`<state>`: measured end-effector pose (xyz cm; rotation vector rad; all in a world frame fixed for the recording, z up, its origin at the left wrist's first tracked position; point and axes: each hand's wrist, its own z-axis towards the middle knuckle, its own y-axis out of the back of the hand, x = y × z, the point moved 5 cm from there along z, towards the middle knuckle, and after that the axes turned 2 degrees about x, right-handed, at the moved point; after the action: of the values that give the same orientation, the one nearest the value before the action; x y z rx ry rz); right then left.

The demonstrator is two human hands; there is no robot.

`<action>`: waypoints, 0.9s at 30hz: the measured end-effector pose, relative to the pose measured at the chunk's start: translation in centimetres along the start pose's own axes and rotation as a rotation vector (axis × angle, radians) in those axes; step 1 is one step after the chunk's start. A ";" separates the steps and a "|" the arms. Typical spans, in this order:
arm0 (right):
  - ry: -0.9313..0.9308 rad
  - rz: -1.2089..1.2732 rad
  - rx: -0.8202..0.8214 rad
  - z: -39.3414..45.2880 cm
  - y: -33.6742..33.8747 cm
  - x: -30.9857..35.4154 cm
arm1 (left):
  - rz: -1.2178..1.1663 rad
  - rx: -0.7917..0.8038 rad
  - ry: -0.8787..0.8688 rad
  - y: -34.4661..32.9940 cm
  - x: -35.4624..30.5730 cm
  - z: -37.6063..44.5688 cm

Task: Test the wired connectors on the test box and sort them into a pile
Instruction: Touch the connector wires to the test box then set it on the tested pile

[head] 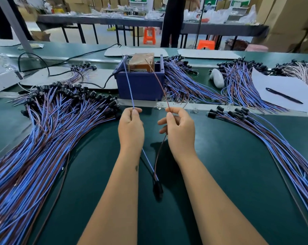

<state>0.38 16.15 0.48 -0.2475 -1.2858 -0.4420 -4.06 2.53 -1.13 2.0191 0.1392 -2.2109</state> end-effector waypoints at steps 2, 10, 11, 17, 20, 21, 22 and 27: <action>-0.030 0.033 -0.024 0.3 -0.1 -0.1 | 0.057 -0.003 0.008 -0.5 0.1 -0.3; -0.114 0.047 -0.034 0.8 -0.9 -1.0 | 0.077 0.004 0.006 -0.3 -0.1 0.0; -0.111 0.038 -0.014 0.8 -0.9 -1.1 | 0.039 0.008 0.018 -0.2 -0.1 0.2; -0.101 0.011 0.042 0.9 -0.9 -1.3 | -0.099 -0.059 0.088 1.4 0.2 1.5; -0.096 -0.005 0.055 0.9 -0.9 -1.3 | -0.116 -0.062 0.103 1.5 0.3 1.5; -0.095 -0.006 0.059 0.9 -0.9 -1.3 | -0.117 -0.064 0.105 1.5 0.3 1.5; -0.094 -0.009 0.064 0.9 -1.0 -1.3 | -0.117 -0.066 0.106 1.5 0.3 1.5; -0.088 -0.015 0.077 0.9 -1.0 -1.5 | -0.112 -0.064 0.091 1.5 0.2 1.4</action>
<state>-1.13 15.93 -0.74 -0.1949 -1.3889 -0.3969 -5.16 0.83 -1.16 2.1262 0.3371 -2.1480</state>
